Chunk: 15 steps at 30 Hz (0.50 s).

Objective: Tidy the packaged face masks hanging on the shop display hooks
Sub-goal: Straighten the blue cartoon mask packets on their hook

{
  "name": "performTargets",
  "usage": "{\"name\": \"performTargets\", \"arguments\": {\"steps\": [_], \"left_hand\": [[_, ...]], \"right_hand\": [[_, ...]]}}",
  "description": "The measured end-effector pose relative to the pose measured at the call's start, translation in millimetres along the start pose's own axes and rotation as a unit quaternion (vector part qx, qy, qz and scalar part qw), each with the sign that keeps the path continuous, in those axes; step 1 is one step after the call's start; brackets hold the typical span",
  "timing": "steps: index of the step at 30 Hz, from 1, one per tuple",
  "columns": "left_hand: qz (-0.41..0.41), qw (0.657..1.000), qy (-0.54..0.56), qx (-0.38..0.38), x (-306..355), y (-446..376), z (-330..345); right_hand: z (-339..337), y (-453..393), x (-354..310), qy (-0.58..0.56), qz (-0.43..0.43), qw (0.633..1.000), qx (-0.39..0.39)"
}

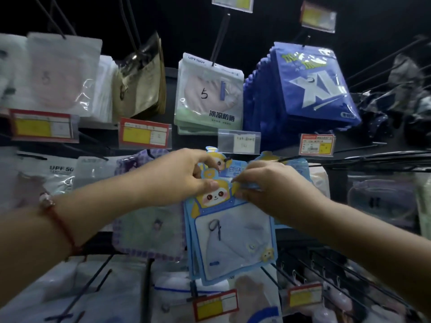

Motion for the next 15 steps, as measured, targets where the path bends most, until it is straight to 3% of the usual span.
{"name": "performTargets", "arguments": {"steps": [5,9,15], "left_hand": [[-0.015,1.0,0.011,-0.003,-8,-6,-6],[-0.012,0.998,-0.032,0.05,-9,-8,-16],[0.01,0.999,0.03,0.031,-12,-4,-23]], "right_hand": [[4,-2,-3,0.031,-0.01,0.999,0.016],[6,-6,6,0.05,0.011,0.998,0.031],[-15,7,12,0.088,-0.031,0.989,0.113]]}}
Point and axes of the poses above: each hand's wrist, its own y-axis away from the middle knuckle, its own z-axis out of the palm, x = y × z, the point moved 10 cm from there along -y, towards the middle knuckle, and after that the axes turned 2 degrees about -y, right-handed, at the moved point
